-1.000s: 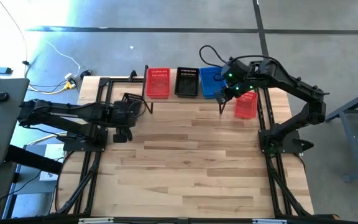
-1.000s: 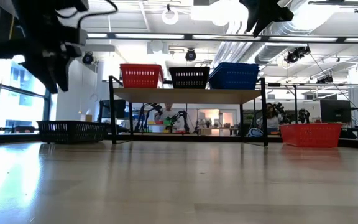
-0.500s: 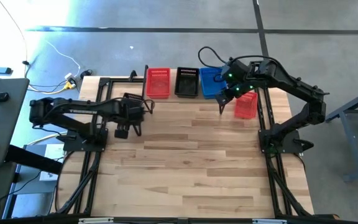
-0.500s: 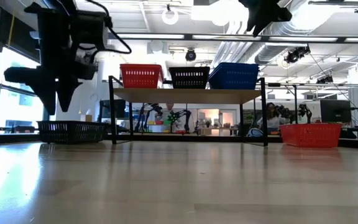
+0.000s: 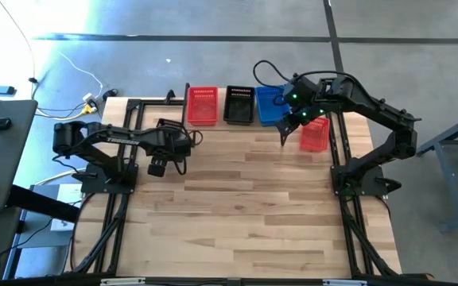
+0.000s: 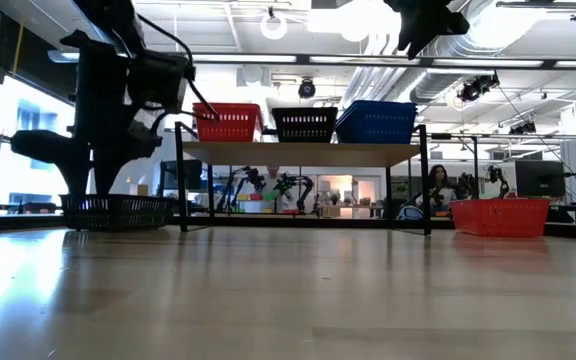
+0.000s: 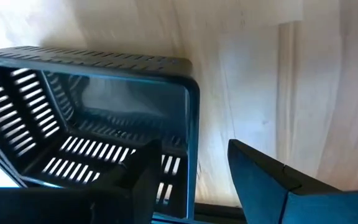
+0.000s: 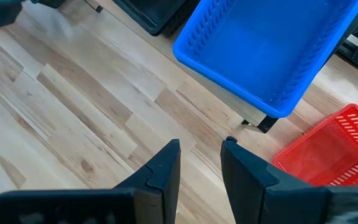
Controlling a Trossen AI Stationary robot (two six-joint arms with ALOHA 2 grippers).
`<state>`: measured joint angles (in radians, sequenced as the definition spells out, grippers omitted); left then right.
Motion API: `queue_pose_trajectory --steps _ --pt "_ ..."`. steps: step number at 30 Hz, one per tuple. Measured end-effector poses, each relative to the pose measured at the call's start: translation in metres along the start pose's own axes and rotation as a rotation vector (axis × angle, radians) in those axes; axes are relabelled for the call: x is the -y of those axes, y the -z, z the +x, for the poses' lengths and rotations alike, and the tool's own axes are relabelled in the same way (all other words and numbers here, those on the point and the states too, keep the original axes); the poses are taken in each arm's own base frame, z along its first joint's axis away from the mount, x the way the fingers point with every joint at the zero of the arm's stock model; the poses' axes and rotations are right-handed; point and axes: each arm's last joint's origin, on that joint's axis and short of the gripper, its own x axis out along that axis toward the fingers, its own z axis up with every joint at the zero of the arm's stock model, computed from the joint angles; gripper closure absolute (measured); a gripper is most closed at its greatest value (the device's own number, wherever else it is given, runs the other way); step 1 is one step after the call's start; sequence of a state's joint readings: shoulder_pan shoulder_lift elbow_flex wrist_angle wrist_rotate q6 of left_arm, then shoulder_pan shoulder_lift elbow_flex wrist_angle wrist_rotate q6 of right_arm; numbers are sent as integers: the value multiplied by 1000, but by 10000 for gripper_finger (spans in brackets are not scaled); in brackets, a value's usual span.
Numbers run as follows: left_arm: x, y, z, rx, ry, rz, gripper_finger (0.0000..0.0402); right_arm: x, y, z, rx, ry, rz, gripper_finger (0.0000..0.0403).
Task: Stack baskets on shelf by color
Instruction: Stack the black bin on top of the stacked black bins on the shelf
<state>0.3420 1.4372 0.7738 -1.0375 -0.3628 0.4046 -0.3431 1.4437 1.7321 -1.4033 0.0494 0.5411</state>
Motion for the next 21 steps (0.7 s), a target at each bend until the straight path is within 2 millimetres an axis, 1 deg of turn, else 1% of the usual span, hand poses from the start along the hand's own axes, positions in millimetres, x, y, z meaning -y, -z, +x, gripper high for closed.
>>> queue_pose_trajectory --steps 4,7,11,17,19,21 --pt "1 -5 7 -27 11 -3 234 0 0 0 0 0 0 304" --pt "1 -7 11 -47 19 -24 252 0 0 0 -1 0 0 304" --pt "2 -8 12 -57 21 -54 297 0 0 0 -1 0 0 304" --pt "8 -7 9 -72 25 -114 387 0 0 0 -1 0 27 304" --pt "10 -7 8 -76 33 -134 393 0 0 0 -1 0 44 304" --pt "13 -6 7 -86 37 -143 389 0 0 0 -1 0 62 304"
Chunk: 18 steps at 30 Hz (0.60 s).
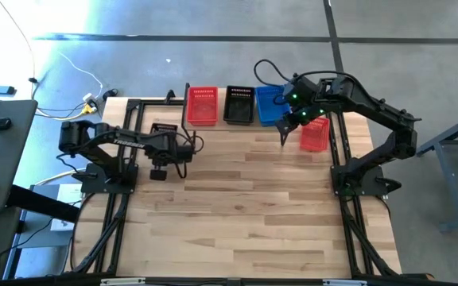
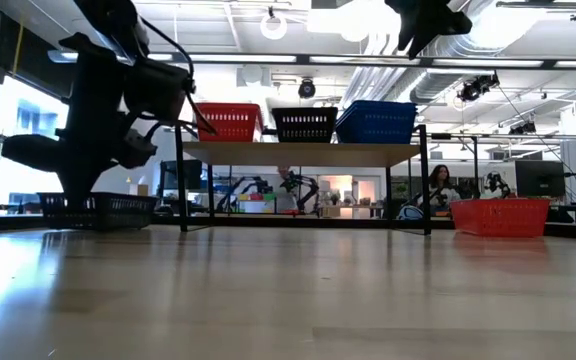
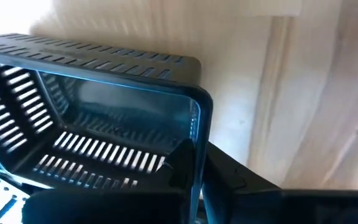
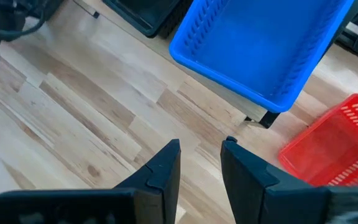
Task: Stack baskets on shelf by color
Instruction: Stack the black bin on top of the stacked black bins on the shelf
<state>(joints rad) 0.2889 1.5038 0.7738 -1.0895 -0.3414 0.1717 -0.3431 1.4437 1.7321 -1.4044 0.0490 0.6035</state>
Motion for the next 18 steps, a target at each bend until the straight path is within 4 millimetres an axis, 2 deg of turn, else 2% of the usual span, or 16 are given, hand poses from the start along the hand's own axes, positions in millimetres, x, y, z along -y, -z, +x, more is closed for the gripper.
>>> queue_pose_trajectory --steps 9,18 --pt "17 8 -15 -12 -22 5 396 -5 3 0 -5 -9 57 304" --pt "33 18 -69 38 -45 5 399 -17 11 -1 3 -19 157 304"
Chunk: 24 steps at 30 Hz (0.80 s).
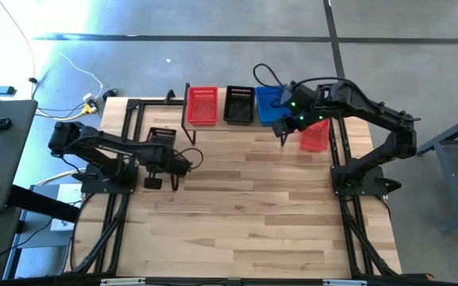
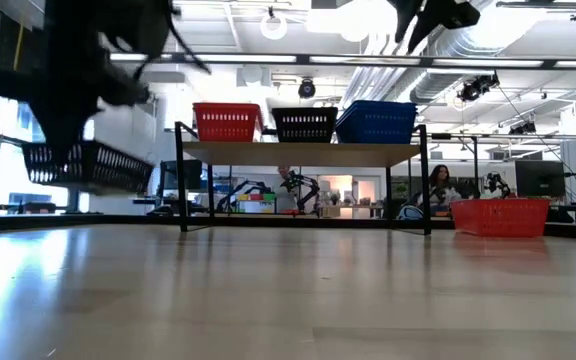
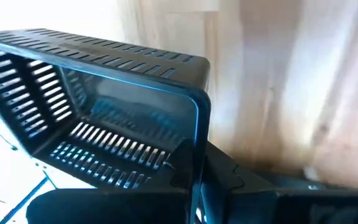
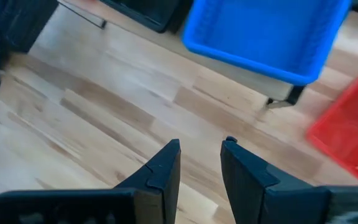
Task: Stack baskets on shelf by color
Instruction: Stack the black bin on top of the stacked black bins on the shelf
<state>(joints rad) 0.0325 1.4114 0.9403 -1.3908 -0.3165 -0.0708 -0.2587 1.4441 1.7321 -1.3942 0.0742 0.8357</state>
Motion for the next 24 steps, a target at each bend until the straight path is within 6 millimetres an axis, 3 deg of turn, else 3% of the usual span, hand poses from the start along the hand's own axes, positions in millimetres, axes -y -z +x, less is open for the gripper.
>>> queue_pose_trajectory --steps 6,13,24 --pt "17 4 -44 85 -27 38 399 -17 5 -2 42 -92 59 304" --pt "34 7 -89 264 -29 75 400 -40 12 -6 100 -236 11 304" --pt "39 9 -143 575 -131 123 400 -75 31 -6 193 -339 42 304"
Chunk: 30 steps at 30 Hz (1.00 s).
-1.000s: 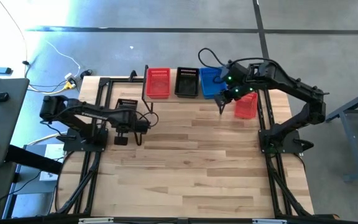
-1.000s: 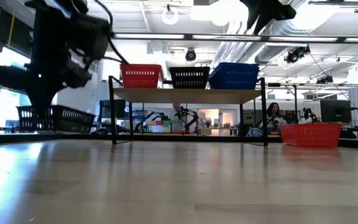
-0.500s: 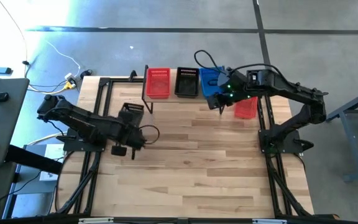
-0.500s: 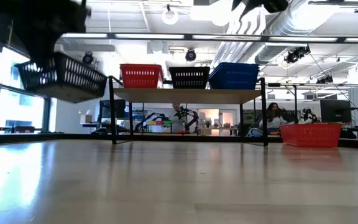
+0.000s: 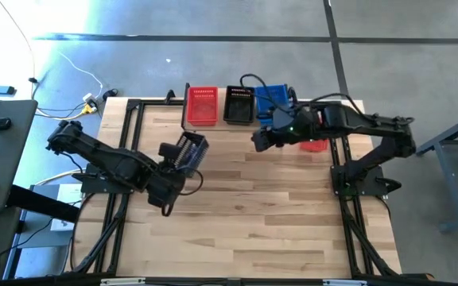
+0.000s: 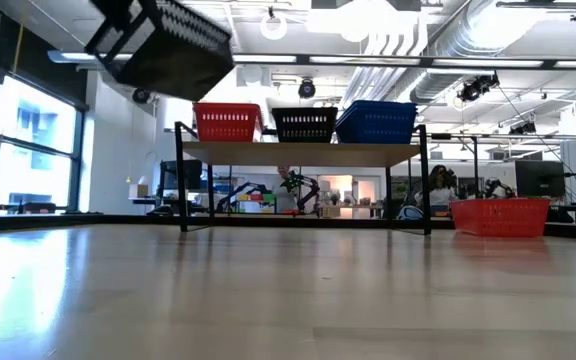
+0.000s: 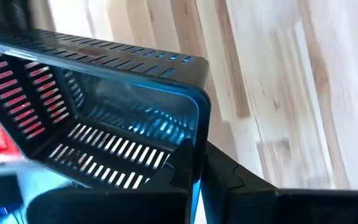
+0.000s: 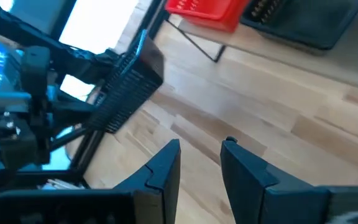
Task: Stack baskets on shelf by color
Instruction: Stack the black bin on top of the stacked black bins on the shelf
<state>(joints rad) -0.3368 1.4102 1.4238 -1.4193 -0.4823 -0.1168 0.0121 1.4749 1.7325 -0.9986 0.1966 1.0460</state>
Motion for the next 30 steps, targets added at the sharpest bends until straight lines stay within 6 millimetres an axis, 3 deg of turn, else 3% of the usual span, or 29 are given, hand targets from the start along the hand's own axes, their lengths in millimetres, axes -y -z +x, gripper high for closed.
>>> queue_pose_trajectory --steps 11,20,30 --pt "7 -14 -16 135 -13 112 401 -23 23 23 -17 -44 -32 304" --pt "21 -25 8 -6 -69 110 401 -31 38 48 -46 -11 20 304" --pt "40 -34 41 -219 -197 212 401 -40 36 70 -19 -69 46 304"
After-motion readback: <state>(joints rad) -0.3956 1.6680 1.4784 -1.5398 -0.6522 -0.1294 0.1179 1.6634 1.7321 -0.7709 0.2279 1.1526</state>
